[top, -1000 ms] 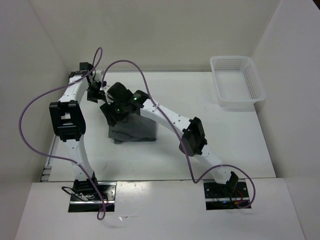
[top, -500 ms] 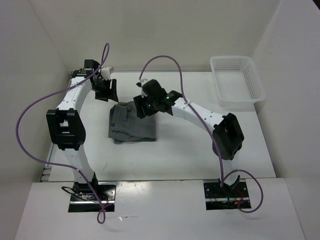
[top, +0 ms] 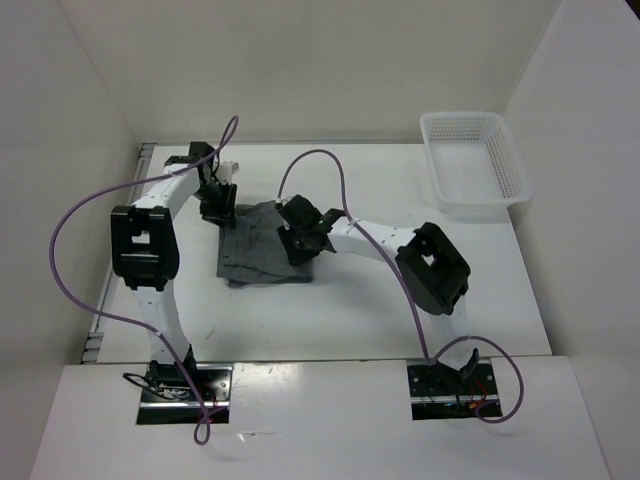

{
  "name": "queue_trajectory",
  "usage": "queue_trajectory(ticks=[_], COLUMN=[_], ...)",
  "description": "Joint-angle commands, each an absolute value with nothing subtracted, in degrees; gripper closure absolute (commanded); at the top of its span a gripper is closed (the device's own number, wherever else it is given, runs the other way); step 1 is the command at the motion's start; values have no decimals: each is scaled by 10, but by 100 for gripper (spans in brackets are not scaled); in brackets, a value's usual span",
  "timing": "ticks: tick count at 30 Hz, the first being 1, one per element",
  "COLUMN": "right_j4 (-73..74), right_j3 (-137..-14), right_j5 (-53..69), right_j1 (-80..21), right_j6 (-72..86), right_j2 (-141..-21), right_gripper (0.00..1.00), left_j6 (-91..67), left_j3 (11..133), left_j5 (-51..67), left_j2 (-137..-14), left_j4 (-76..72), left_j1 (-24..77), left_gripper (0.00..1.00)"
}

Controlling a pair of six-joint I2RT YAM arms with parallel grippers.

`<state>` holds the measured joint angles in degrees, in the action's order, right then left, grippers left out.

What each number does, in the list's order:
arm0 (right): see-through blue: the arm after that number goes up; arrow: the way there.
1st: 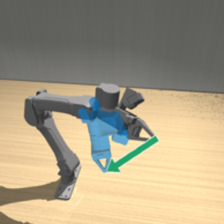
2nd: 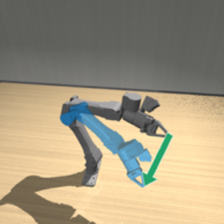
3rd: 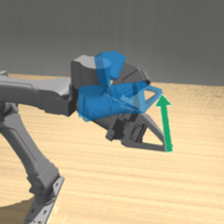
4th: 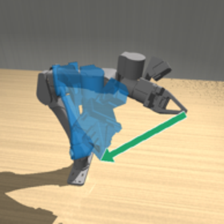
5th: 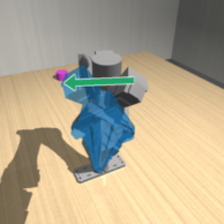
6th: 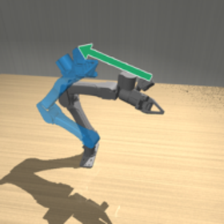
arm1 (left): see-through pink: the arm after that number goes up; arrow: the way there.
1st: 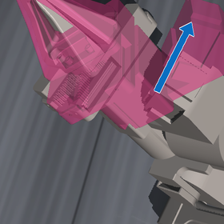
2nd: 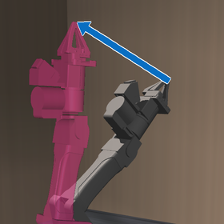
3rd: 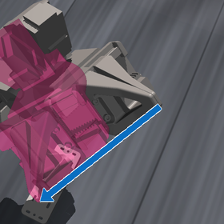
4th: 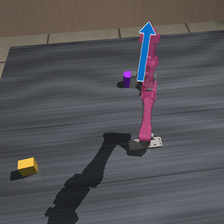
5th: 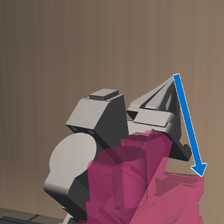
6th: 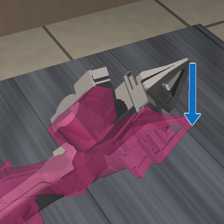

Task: Fold and stack the shorts
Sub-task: Fold the shorts

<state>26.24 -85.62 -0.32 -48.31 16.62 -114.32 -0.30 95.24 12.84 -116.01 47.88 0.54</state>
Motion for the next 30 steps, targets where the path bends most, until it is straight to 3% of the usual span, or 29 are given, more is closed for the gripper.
queue_trajectory(ticks=[1,5,12,19,22,30], right_j4=[236,223,223,218,213,223], right_j3=[-827,-802,-802,-817,-807,-778], right_j5=[-23,-29,-29,-8,-15,-2], right_j1=[-488,-488,-488,-488,-488,-477], right_j6=[193,199,193,188,199,225], right_j2=[-1167,-1167,-1151,-1059,-1029,-1043], right_gripper=[62,64,64,53,45,42], left_j6=[0,0,0,0,0,0], left_j3=[934,924,941,923,897,750], left_j5=[55,4,-11,19,48,132], left_j2=[-1164,-1158,-1153,-1017,-980,-985], left_j4=[447,429,423,442,481,540], left_j1=[4,4,4,4,4,16], left_gripper=[56,58,47,30,29,31])
